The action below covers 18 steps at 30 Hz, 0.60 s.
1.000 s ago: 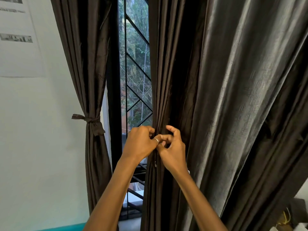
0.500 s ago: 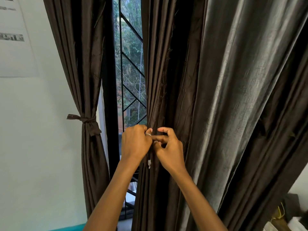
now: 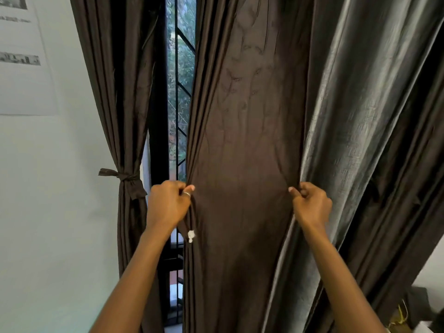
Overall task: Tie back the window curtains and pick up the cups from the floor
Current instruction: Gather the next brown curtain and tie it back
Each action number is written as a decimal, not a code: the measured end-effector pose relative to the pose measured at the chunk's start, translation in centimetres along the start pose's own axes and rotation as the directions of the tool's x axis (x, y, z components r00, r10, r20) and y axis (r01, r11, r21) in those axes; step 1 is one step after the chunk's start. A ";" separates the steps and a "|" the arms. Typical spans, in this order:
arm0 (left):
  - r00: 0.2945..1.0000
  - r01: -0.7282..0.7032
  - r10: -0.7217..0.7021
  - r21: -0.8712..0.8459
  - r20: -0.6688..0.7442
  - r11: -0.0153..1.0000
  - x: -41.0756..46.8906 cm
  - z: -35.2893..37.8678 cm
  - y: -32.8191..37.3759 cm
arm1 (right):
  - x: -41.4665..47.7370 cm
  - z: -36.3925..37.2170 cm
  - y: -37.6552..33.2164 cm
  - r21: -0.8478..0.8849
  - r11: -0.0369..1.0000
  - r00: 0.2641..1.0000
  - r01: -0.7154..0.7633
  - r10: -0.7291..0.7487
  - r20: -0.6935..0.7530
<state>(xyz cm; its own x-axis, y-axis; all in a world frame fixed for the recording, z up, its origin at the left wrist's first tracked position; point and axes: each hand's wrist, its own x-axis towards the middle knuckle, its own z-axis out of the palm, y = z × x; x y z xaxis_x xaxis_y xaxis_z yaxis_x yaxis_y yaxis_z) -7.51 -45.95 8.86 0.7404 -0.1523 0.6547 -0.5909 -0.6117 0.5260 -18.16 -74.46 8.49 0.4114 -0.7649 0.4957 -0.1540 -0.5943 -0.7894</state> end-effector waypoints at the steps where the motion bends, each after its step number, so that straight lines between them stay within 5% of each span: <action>1: 1.000 0.000 0.000 -0.003 -0.011 1.000 0.2 -0.3 -0.4 | 0.5 -0.4 0.5 -0.007 1.000 1.000 0.005 -0.005 0.005; 10: 1.000 -0.009 0.009 0.012 -0.030 1.000 0.0 0.2 -0.2 | 0.0 -1.1 1.1 -0.053 0.995 0.996 0.085 -0.086 -0.007; 18: 1.000 0.022 -0.021 0.032 -0.021 0.999 -2.4 1.2 2.8 | -6.4 0.9 -0.5 0.001 0.941 0.939 0.339 -0.339 -0.061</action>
<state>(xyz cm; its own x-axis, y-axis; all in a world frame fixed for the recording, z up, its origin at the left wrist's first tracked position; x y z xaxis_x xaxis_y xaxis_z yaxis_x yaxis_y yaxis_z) -10.58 -48.27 8.11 0.7460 -0.1232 0.6544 -0.5639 -0.6396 0.5224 -19.94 -69.08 5.40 0.3833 -0.5320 0.7550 -0.0046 -0.8185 -0.5745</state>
